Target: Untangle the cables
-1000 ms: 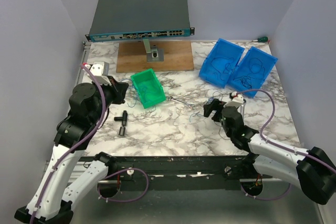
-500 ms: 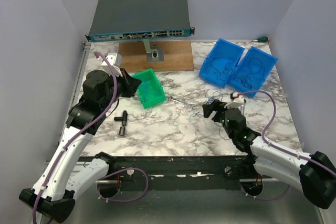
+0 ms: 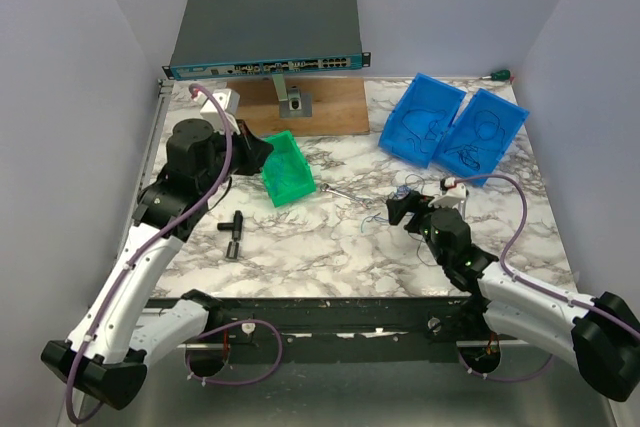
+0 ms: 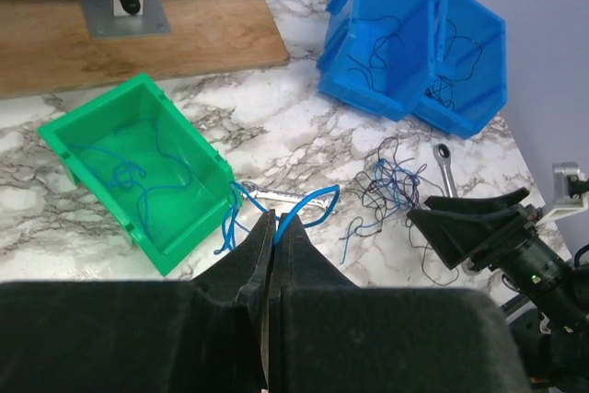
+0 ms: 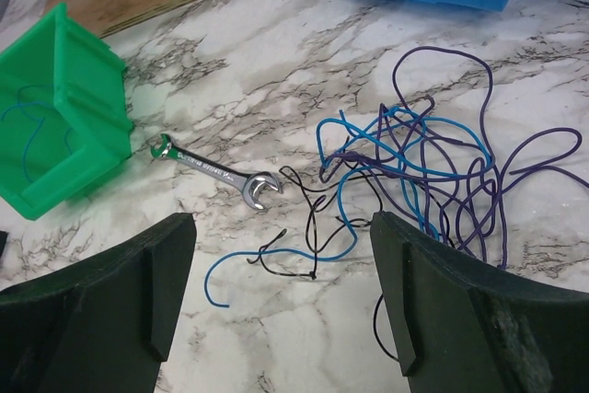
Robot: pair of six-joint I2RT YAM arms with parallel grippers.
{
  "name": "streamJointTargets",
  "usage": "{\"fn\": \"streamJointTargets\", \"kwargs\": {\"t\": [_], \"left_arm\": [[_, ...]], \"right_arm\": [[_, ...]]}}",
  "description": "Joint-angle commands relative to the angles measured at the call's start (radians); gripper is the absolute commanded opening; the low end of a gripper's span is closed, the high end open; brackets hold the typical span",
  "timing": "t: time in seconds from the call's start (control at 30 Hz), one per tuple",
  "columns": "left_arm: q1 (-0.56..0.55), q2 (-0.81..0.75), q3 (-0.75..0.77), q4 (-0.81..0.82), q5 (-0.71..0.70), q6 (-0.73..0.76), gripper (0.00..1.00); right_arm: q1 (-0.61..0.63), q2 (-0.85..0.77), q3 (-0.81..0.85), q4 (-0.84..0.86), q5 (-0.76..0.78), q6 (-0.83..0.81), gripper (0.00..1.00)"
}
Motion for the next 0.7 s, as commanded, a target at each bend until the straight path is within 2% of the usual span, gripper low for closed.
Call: {"fn": "streamJointTargets", "kwargs": {"t": [0.0,0.23,0.47,0.67], "left_arm": [[0.004,0.015,0.124,-0.015,-0.056,0.047,0.00],[0.004,0.138,0.229,-0.060,-0.074,0.060,0.00],[0.004,0.232,0.269,-0.048,-0.088,0.073,0.00],[0.009,0.279,0.279,-0.055,-0.214,0.109,0.00]], "right_arm": [[-0.003,-0.013,-0.012,0.029,-0.019,-0.024,0.84],[-0.003,-0.021,-0.018,0.031,-0.021,-0.023,0.84],[-0.003,-0.025,-0.023,0.035,-0.024,-0.026,0.84],[-0.003,-0.036,-0.027,0.034,-0.023,-0.024,0.84]]}}
